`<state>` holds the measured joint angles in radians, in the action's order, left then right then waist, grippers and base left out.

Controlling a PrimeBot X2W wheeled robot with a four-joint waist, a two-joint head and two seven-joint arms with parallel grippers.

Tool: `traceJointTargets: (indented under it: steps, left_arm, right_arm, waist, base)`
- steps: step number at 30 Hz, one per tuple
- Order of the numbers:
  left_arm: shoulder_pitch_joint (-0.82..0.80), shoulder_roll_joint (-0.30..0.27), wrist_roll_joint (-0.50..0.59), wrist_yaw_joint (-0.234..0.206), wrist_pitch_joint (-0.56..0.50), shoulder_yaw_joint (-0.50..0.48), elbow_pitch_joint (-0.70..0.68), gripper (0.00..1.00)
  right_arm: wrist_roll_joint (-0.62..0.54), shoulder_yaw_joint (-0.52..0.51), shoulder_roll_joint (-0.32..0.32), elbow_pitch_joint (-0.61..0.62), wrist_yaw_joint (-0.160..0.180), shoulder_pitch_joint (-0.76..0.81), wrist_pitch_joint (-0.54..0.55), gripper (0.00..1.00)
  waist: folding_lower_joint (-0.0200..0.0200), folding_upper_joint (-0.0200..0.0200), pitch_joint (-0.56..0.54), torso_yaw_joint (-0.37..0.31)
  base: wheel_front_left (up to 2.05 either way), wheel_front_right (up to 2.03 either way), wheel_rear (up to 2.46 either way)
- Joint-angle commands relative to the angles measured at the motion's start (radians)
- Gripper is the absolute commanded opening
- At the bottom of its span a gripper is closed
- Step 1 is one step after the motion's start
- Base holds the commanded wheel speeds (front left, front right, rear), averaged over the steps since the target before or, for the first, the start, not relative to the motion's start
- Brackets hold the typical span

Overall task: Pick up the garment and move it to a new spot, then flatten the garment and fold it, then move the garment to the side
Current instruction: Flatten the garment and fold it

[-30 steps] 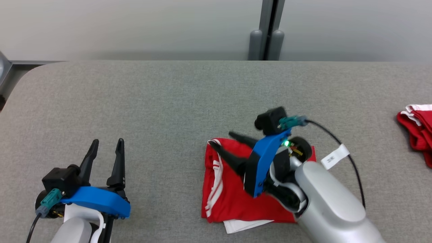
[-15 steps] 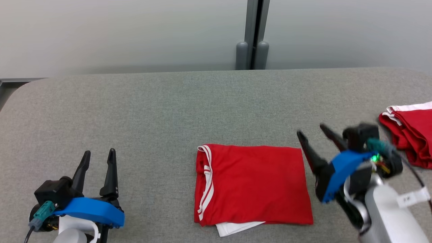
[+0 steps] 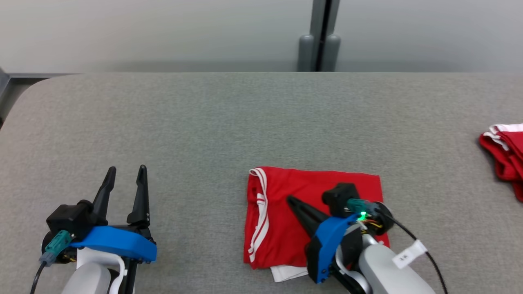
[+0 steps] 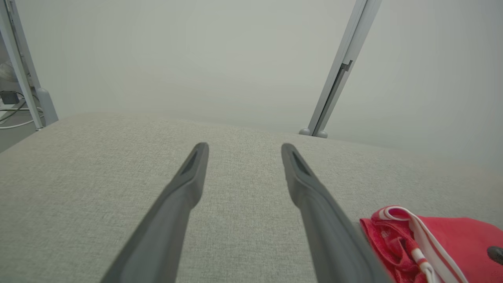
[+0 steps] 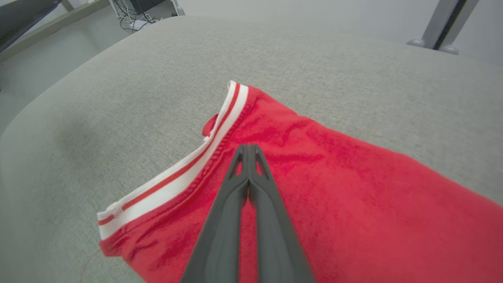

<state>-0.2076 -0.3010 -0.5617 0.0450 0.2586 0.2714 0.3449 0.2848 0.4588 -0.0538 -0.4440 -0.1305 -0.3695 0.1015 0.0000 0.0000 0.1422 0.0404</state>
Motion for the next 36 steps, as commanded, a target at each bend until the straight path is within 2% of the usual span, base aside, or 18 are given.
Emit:
traceJointTargets:
  steps: [1, 6, 11, 16, 17, 18, 19, 25, 28, 31, 36]
  left_arm:
    - [-0.026, 0.007, 0.01, 0.007, 0.004, 0.01, 0.007, 1.0]
    - [-0.053, 0.019, 0.015, 0.02, 0.005, 0.03, 0.025, 1.0]
    - [-0.07, 0.034, 0.017, 0.029, 0.006, 0.045, 0.051, 1.0]
    - [-0.065, 0.031, 0.013, 0.029, 0.007, 0.03, 0.064, 1.0]
    - [-0.061, 0.028, 0.012, 0.027, 0.007, 0.023, 0.063, 1.0]
    - [-0.055, 0.025, 0.012, 0.025, 0.007, 0.014, 0.063, 1.0]
    - [-0.049, 0.022, 0.013, 0.023, 0.006, 0.009, 0.06, 1.0]
    - [-0.001, 0.012, 0.024, 0.01, 0.007, -0.04, 0.024, 1.0]
    - [0.024, 0.012, 0.028, 0.005, 0.007, -0.06, 0.006, 1.0]
    - [0.05, 0.015, 0.038, -0.001, 0.007, -0.077, -0.009, 1.0]
    - [0.103, 0.026, 0.052, -0.01, 0.007, -0.099, -0.03, 1.0]
  right_arm:
    - [0.033, 0.056, 0.002, -0.044, -0.001, -0.044, -0.012, 0.0]
    - [0.096, 0.17, 0.002, -0.131, -0.001, -0.107, -0.004, 0.0]
    - [0.207, 0.281, 0.002, -0.184, -0.001, -0.153, 0.008, 0.0]
    - [0.329, 0.285, 0.001, -0.157, -0.001, -0.194, -0.074, 0.0]
    - [0.336, 0.274, 0.001, -0.152, -0.001, -0.207, -0.099, 0.3]
    - [0.342, 0.258, 0.002, -0.145, -0.001, -0.213, -0.125, 0.97]
    - [0.338, 0.235, 0.001, -0.143, -0.001, -0.217, -0.151, 1.0]
    - [0.178, 0.022, -0.02, -0.141, -0.001, -0.163, -0.264, 1.0]
    - [0.102, -0.094, -0.039, -0.088, -0.001, -0.106, -0.286, 1.0]
    - [0.018, -0.213, -0.069, -0.025, -0.001, -0.028, -0.296, 1.0]
    - [-0.065, -0.372, -0.068, 0.08, -0.001, 0.104, -0.262, 1.0]
  waist:
    - [0.0, 0.0, 0.016, 0.031]
    - [0.0, 0.0, 0.023, 0.073]
    - [0.0, 0.0, 0.027, 0.099]
    - [0.0, 0.0, 0.023, 0.084]
    - [0.0, 0.0, 0.02, 0.076]
    - [0.0, 0.0, 0.016, 0.065]
    - [0.0, 0.0, 0.012, 0.055]
    - [0.0, 0.0, -0.018, -0.012]
    - [0.0, 0.0, -0.03, -0.039]
    - [0.0, 0.0, -0.042, -0.062]
    - [0.0, 0.0, -0.071, -0.089]
  base:
    - [0.0, 0.0, 0.0]
    - [0.0, 0.0, 0.0]
    - [0.0, 0.0, 0.0]
    - [0.0, 0.0, 0.0]
    - [0.0, 0.0, 0.0]
    - [0.0, 0.0, 0.0]
    - [0.0, 0.0, 0.0]
    - [0.0, 0.0, 0.0]
    - [0.0, 0.0, 0.0]
    - [0.0, 0.0, 0.0]
    - [0.0, 0.0, 0.0]
